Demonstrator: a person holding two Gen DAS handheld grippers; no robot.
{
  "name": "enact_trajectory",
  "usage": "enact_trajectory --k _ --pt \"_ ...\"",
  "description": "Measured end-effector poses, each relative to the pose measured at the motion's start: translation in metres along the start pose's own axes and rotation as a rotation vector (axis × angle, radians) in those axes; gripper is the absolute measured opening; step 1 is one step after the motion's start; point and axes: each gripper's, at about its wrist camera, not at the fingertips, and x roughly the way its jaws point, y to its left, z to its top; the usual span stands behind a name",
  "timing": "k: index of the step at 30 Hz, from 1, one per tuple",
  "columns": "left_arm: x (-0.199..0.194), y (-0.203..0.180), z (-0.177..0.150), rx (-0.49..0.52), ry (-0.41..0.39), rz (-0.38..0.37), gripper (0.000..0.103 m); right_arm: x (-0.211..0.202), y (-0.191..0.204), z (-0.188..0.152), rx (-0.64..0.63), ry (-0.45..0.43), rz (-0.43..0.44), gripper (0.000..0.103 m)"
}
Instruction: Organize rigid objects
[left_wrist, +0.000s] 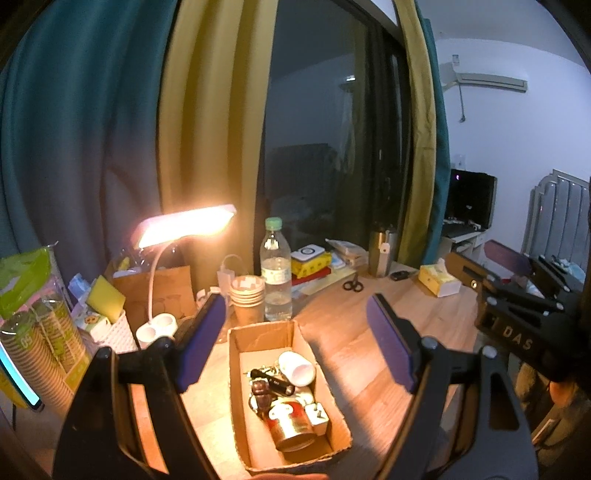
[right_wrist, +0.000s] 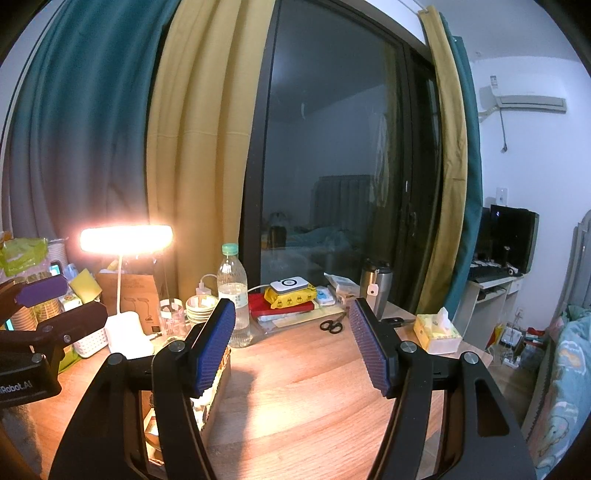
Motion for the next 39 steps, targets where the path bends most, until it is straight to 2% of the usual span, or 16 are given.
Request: enact_trajectory --k 39 --pt "0.0045 -0.0016 -0.0037 0.002 0.018 0.002 0.08 0.0032 -0.0056 -0.0072 0.003 0.051 0.019 0.068"
